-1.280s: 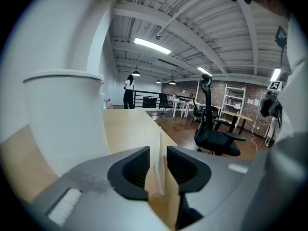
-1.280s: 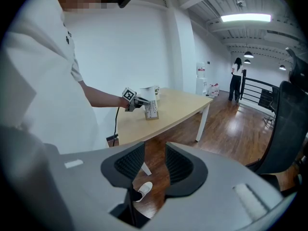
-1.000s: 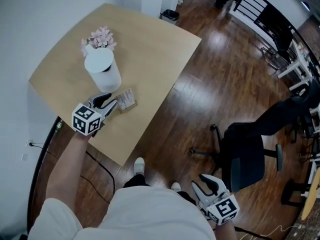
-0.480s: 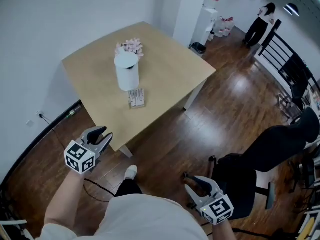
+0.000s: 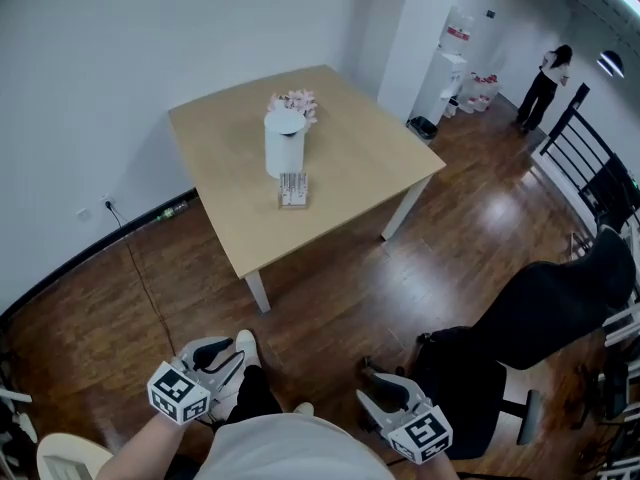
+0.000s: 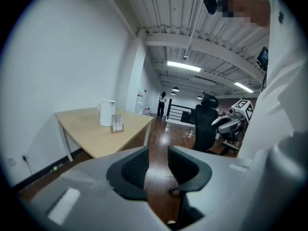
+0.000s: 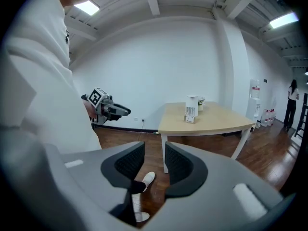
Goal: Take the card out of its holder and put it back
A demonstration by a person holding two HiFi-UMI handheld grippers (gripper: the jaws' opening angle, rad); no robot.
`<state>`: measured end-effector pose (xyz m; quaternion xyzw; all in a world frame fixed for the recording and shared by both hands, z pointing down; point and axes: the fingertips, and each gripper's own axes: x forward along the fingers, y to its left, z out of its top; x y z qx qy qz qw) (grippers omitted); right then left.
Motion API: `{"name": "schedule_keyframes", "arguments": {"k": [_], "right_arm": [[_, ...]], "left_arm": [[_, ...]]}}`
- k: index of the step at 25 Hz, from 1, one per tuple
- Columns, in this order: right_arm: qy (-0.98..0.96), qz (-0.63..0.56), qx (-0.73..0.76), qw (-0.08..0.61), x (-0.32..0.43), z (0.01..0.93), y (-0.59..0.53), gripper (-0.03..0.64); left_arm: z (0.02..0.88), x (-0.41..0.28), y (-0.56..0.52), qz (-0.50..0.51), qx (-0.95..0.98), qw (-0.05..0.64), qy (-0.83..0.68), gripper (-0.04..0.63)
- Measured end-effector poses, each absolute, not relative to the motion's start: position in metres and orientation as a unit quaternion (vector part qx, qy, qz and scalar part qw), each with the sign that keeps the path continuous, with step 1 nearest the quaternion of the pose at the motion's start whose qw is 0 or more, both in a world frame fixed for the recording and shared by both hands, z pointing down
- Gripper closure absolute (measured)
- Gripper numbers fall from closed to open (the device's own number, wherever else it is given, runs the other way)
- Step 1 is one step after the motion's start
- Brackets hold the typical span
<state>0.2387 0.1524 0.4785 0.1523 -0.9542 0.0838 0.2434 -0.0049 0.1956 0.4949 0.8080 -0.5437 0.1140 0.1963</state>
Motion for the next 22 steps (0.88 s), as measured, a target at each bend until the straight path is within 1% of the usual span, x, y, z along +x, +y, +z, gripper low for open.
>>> {"name": "schedule_keyframes", "arguments": {"k": [3,8,14,22], "right_arm": [[-0.954,0.084,0.149,0.247,0.244,0.478,0.168,0.48],[-0.959,0.079,0.153,0.227,0.249,0.473,0.178,0.48],[-0.958,0.078,0.181,0.209,0.254,0.465,0.187,0.48],[-0.957,0.068,0.191,0.206,0.257,0.458,0.198,0.48]], "left_arm": [[0.498,0.029,0.209,0.125,0.822,0.195,-0.52,0.463],[0.486,0.065,0.207,0.13,0.843,0.172,-0.493,0.463],[0.474,0.08,0.201,0.123,0.857,0.172,-0.47,0.479],[0.461,0.093,0.189,0.117,0.871,0.15,-0.454,0.48]]}}
